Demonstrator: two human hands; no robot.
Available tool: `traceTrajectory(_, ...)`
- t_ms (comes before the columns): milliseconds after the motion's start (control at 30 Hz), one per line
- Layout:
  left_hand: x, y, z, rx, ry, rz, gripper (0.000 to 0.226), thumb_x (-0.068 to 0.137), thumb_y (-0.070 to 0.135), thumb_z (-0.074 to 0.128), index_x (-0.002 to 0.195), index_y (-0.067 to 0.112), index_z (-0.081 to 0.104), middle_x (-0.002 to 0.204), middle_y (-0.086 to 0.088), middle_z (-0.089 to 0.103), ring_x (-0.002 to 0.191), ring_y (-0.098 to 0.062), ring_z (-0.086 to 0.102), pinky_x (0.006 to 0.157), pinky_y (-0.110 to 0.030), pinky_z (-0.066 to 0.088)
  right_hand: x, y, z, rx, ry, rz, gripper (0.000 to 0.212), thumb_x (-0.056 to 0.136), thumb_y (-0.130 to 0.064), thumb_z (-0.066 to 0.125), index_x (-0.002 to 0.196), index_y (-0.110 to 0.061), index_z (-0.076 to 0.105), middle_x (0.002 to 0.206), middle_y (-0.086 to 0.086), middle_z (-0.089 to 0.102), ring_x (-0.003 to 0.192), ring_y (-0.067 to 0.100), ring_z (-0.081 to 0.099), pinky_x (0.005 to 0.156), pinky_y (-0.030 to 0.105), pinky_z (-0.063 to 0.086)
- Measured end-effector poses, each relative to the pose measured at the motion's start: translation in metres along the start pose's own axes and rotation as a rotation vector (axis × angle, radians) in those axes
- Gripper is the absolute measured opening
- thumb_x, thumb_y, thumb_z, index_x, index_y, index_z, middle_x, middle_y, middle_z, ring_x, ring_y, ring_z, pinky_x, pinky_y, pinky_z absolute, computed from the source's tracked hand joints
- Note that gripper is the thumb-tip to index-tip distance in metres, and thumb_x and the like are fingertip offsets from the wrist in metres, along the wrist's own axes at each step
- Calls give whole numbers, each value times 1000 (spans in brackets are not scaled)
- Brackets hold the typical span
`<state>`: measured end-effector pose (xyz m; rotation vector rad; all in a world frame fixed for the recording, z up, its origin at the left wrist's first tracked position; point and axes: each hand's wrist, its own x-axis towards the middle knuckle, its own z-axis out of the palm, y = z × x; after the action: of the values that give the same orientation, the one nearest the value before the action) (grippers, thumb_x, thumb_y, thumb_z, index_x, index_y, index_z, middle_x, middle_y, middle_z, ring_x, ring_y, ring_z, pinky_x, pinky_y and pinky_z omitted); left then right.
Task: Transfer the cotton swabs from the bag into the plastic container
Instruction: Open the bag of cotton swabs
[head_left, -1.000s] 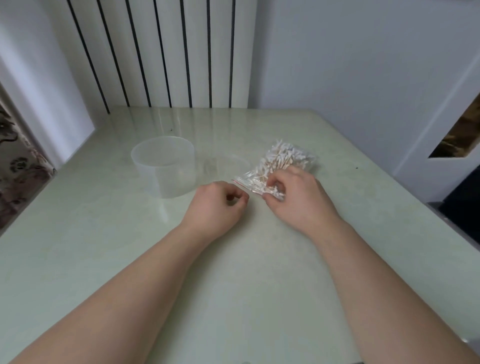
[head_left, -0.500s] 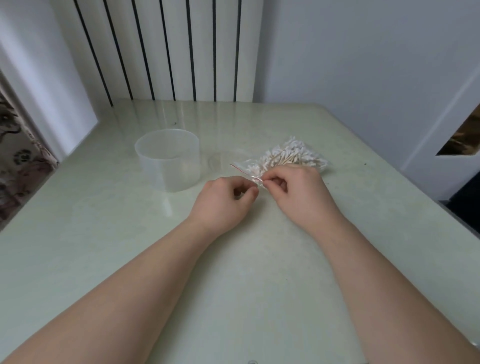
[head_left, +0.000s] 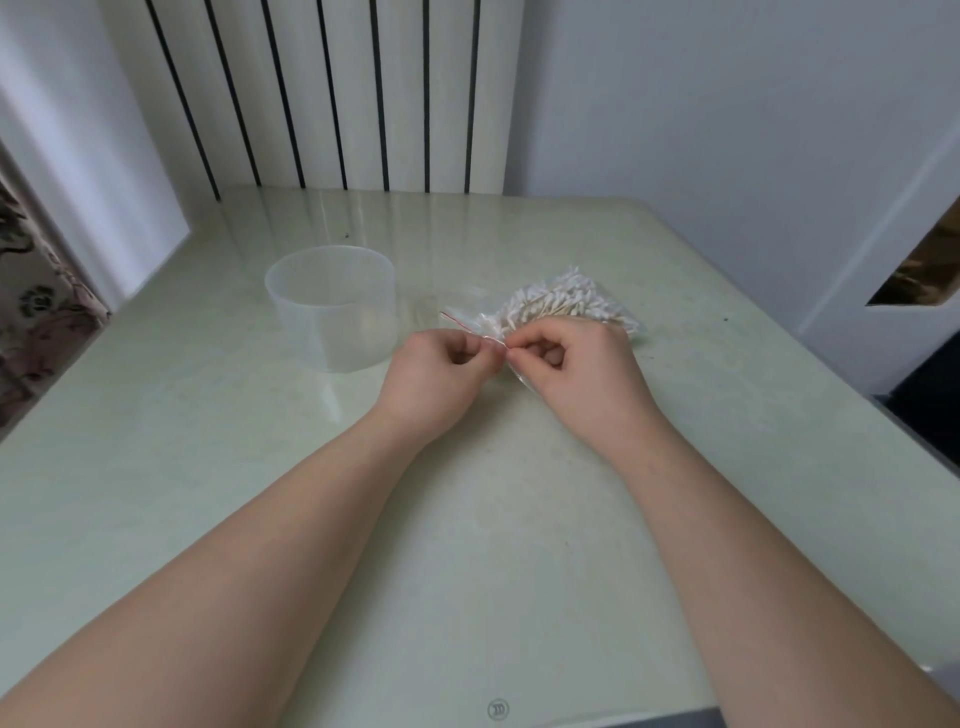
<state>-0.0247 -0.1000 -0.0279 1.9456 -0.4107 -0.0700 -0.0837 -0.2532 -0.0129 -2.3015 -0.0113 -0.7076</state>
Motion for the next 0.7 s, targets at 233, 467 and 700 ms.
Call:
traceTrajectory(233,-1,-3,0,48,-9,29,21,94,36,65,77,26,70,75,9,69,63,-2,55,63,-19,42,-1,-2,3,-140,20,-52,3,81,-19,77,84,-21,77,68,-9,65,58,1,52,69,21,49)
traceTrajectory(467,-3,-4,1,106,-31,90,28,94,36,65,68,24,60,58,13,55,58,-9,49,62,-28,41,-1,-1,3,-255,9,-121,9,83,-21,68,74,-19,66,67,-10,56,64,12,53,67,35,50)
traceTrajectory(700,-10,7,0,221,26,26,18,84,26,65,68,19,60,67,5,64,64,-11,56,62,-26,46,5,9,-12,-224,300,-26,7,90,-17,59,84,-13,61,65,-1,59,65,27,59,68,41,49)
